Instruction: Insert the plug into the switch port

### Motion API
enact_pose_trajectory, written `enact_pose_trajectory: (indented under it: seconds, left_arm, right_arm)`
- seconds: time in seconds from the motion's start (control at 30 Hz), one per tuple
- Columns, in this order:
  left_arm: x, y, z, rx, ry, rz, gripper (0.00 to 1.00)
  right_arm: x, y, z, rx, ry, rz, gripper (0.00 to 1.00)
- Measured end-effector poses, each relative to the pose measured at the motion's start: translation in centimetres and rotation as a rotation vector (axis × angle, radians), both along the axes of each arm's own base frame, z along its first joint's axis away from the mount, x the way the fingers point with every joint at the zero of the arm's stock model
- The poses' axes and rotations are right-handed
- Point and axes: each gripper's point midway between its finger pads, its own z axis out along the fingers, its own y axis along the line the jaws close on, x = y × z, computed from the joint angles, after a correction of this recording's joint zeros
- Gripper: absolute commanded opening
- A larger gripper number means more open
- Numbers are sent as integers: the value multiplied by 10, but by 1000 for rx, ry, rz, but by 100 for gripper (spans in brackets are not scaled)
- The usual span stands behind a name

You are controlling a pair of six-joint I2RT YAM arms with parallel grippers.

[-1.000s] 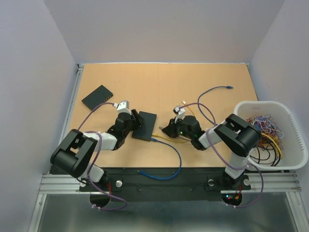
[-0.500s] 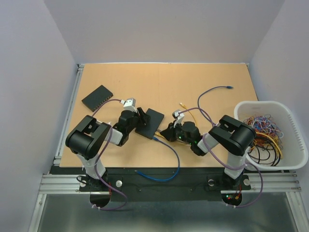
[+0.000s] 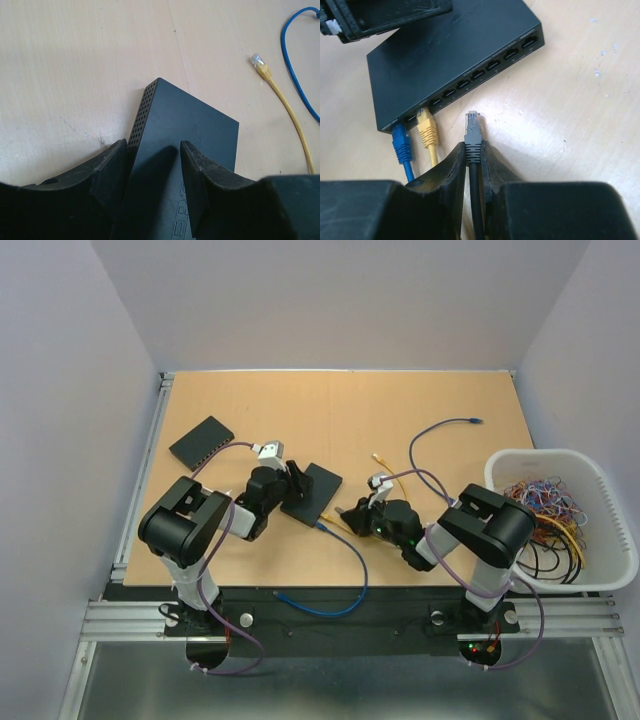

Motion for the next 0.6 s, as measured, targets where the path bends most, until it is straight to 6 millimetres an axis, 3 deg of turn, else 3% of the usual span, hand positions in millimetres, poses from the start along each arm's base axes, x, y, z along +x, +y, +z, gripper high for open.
enact_pose_trajectory:
  seconds: [0.6]
  left_arm:
    - [-6,3,-1,-25,-38,-11,52]
  right_arm:
    - [12,-1,2,12,-35,-54,0]
